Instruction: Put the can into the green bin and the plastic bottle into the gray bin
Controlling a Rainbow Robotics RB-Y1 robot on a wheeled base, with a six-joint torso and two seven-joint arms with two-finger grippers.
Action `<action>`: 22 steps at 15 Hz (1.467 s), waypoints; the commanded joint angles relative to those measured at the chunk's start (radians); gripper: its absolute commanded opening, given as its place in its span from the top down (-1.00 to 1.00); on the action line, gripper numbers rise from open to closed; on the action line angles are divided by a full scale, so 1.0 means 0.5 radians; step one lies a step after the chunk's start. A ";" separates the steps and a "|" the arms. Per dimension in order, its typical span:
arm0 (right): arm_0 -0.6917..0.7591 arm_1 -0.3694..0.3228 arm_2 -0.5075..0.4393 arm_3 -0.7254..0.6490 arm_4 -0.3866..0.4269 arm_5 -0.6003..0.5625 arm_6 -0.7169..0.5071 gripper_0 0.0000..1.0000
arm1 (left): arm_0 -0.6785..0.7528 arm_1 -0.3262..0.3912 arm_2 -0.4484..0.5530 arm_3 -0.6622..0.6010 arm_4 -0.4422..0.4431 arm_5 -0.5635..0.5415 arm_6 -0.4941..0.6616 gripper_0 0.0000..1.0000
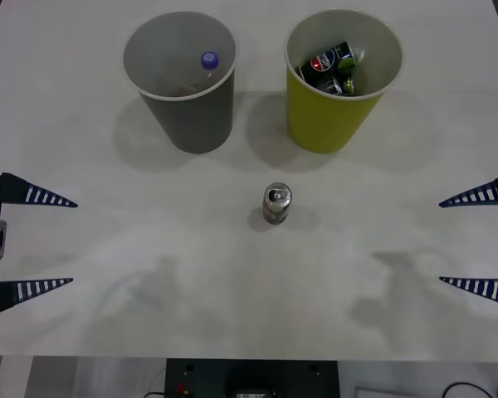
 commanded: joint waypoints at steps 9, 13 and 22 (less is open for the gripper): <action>-0.011 0.017 0.079 0.109 -0.127 0.048 0.058 -1.00 | 0.000 0.000 0.000 0.000 0.000 0.000 0.000 -1.00; -0.079 0.088 0.174 0.225 -0.222 0.054 0.208 -1.00 | 0.000 0.000 0.000 0.000 0.000 0.000 0.000 -1.00; -0.333 0.309 0.459 0.771 -0.458 -0.054 0.767 -1.00 | 0.000 0.000 0.000 0.000 0.000 0.000 0.000 -1.00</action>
